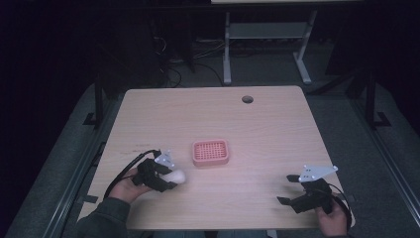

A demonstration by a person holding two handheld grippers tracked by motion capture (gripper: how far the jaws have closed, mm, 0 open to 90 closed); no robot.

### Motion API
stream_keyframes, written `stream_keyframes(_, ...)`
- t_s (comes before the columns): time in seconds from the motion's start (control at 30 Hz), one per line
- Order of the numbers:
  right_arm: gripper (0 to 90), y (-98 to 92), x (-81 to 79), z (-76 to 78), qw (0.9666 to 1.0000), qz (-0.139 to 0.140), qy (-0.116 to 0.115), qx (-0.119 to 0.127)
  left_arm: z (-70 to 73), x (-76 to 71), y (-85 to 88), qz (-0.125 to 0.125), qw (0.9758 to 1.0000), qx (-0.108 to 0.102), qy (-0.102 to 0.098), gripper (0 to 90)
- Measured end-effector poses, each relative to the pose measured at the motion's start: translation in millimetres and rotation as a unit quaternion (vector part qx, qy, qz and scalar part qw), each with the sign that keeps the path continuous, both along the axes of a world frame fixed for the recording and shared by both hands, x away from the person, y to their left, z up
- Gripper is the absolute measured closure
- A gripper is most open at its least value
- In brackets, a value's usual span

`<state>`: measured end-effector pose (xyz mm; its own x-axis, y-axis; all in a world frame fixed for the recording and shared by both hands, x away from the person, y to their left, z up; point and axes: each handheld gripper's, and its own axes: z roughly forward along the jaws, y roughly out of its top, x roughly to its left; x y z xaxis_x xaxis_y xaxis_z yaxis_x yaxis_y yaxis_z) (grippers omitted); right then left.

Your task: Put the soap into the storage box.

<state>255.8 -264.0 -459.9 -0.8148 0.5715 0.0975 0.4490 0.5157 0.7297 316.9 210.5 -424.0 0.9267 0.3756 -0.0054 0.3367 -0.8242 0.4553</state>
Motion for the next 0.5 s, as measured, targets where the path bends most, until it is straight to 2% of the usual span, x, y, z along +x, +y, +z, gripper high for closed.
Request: stream_keyframes(0.5, 14.2, -1.0, -0.4, 0.2, 1.0, 0.0, -0.001, 0.005, 9.6, 11.6, -15.4, -0.017, 0.9998, 0.004, 0.003, 49.2)
